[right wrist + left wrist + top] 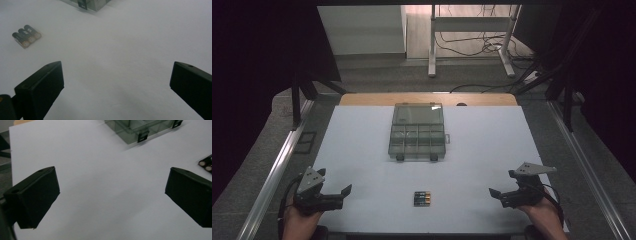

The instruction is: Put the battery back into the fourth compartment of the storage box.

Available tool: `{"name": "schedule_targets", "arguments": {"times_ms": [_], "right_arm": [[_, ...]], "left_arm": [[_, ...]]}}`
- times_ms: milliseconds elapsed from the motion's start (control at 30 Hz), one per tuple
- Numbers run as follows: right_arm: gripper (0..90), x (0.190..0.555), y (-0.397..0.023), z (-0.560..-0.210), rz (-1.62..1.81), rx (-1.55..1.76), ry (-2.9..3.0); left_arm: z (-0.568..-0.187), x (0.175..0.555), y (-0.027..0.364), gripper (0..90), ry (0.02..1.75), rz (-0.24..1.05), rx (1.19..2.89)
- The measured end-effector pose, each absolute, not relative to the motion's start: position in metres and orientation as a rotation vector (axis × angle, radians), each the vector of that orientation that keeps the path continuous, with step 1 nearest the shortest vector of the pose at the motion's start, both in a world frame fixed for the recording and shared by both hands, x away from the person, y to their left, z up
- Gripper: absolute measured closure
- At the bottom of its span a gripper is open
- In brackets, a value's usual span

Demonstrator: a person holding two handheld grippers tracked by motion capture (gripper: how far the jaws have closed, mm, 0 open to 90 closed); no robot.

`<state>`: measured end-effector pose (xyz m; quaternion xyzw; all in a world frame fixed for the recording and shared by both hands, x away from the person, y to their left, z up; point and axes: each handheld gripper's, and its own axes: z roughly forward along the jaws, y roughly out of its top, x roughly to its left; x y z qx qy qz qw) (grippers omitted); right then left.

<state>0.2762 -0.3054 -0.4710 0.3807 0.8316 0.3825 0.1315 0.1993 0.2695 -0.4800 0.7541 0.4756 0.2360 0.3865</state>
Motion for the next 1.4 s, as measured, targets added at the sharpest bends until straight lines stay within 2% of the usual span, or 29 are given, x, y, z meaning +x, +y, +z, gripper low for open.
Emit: {"name": "schedule_targets", "arguments": {"times_ms": [267, 833, 1400], "right_arm": [[0.0, 0.275, -0.304, -0.472, 1.074, 1.091, 2.423], [0.0, 0.275, -0.301, -0.469, 1.081, 1.082, 2.417], [0.0, 0.289, -0.269, -0.460, 1.041, 1.013, 2.502]], "left_arm": [[-0.480, 0.201, 0.273, 0.5, 1.189, 0.547, 1.891], [-0.480, 0.202, 0.272, 0.5, 1.182, 0.547, 1.900], [-0.480, 0.201, 0.274, 0.0, 1.180, 0.539, 1.875]]}}
